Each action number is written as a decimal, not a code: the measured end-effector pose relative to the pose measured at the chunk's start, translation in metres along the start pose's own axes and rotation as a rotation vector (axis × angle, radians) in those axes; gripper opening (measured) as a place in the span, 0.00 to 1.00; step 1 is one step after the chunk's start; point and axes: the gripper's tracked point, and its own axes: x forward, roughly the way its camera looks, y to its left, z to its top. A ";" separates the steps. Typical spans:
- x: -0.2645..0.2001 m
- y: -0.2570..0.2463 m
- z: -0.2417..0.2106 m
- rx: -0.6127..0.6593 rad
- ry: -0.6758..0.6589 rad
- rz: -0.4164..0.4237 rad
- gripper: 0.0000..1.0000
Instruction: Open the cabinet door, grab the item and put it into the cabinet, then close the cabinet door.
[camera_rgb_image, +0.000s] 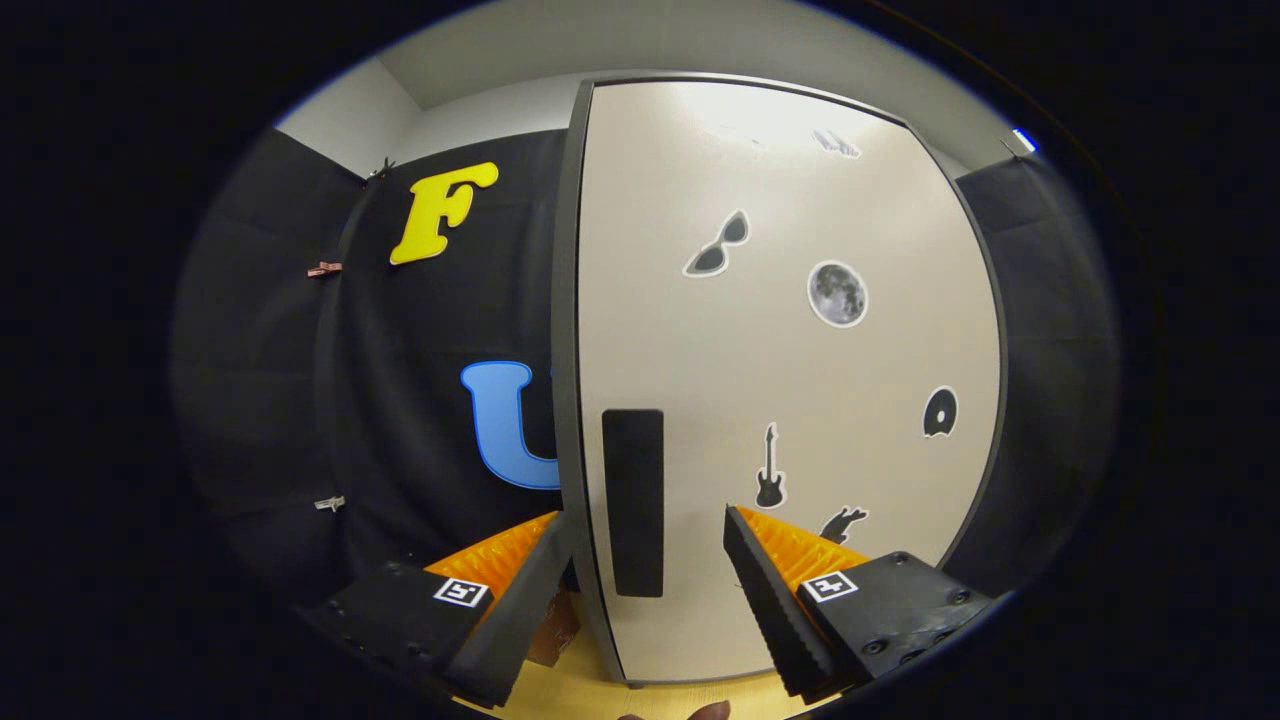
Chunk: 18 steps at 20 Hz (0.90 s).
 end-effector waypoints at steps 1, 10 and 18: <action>0.006 0.001 -0.003 0.001 0.007 -0.004 0.97; 0.034 0.003 -0.010 -0.022 0.010 -0.023 0.33; 0.011 0.004 -0.011 -0.008 0.042 0.048 0.17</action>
